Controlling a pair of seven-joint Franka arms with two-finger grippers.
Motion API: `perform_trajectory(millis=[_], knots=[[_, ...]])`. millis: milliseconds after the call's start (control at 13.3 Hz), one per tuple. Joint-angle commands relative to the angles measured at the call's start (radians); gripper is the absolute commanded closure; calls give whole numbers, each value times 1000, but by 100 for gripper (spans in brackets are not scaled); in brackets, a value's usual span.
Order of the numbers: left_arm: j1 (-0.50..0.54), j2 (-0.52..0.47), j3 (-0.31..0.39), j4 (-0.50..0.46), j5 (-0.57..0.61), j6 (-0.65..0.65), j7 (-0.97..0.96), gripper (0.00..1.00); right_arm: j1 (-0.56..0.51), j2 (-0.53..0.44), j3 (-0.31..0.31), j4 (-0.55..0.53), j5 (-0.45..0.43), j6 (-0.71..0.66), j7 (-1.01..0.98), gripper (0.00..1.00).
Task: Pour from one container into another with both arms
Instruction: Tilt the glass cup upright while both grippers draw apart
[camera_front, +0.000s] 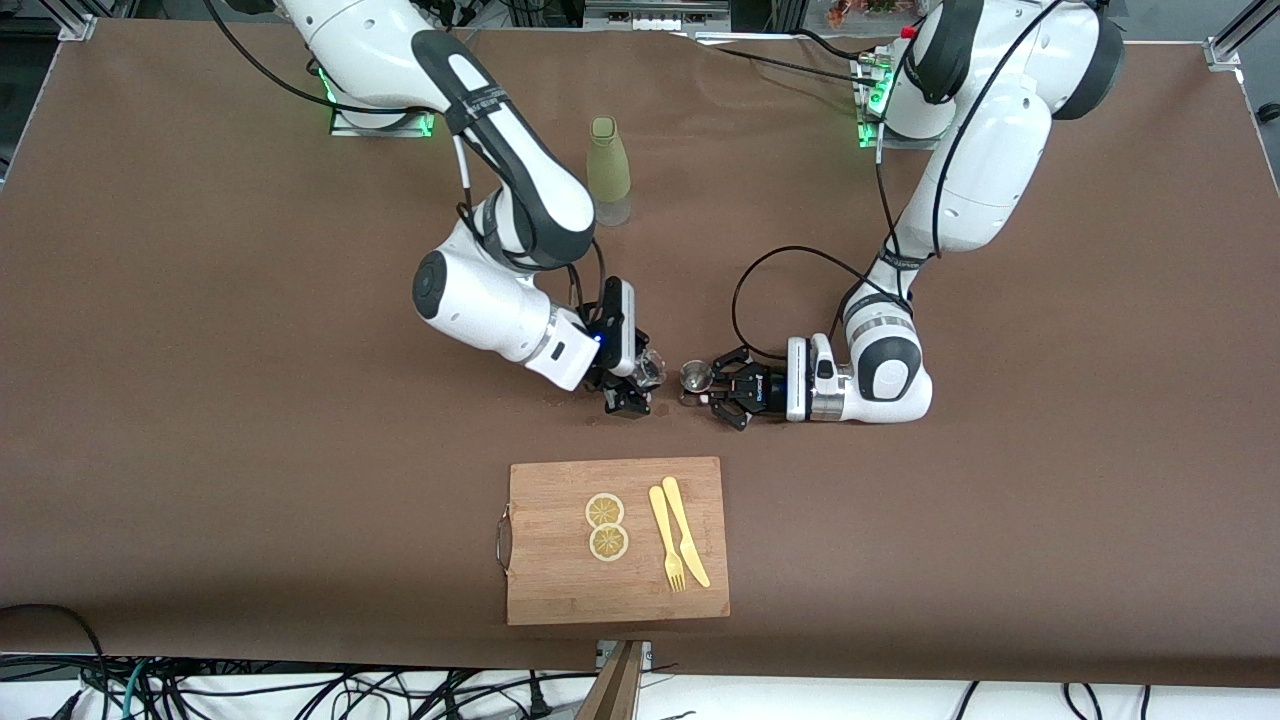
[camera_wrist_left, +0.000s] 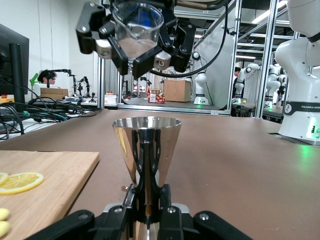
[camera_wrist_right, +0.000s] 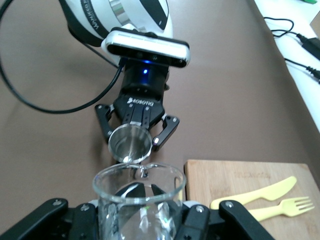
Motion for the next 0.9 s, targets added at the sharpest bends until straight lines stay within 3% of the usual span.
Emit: perform_trajectory(millis=[0, 300, 600, 825], knots=[[24, -25, 1, -8, 32, 6, 45, 100, -60, -31, 7, -18, 76, -104, -79, 100], [127, -32, 1, -11, 114, -76, 40, 100, -134, -40, -5, -36, 184, -239, -223, 100], [274, -33, 5, -8, 284, -200, 40, 100, -261, -40, -5, -42, 191, -422, -320, 100], [366, -41, 65, -5, 364, -329, 46, 100, -356, -33, -5, -84, 193, -517, -457, 99]])
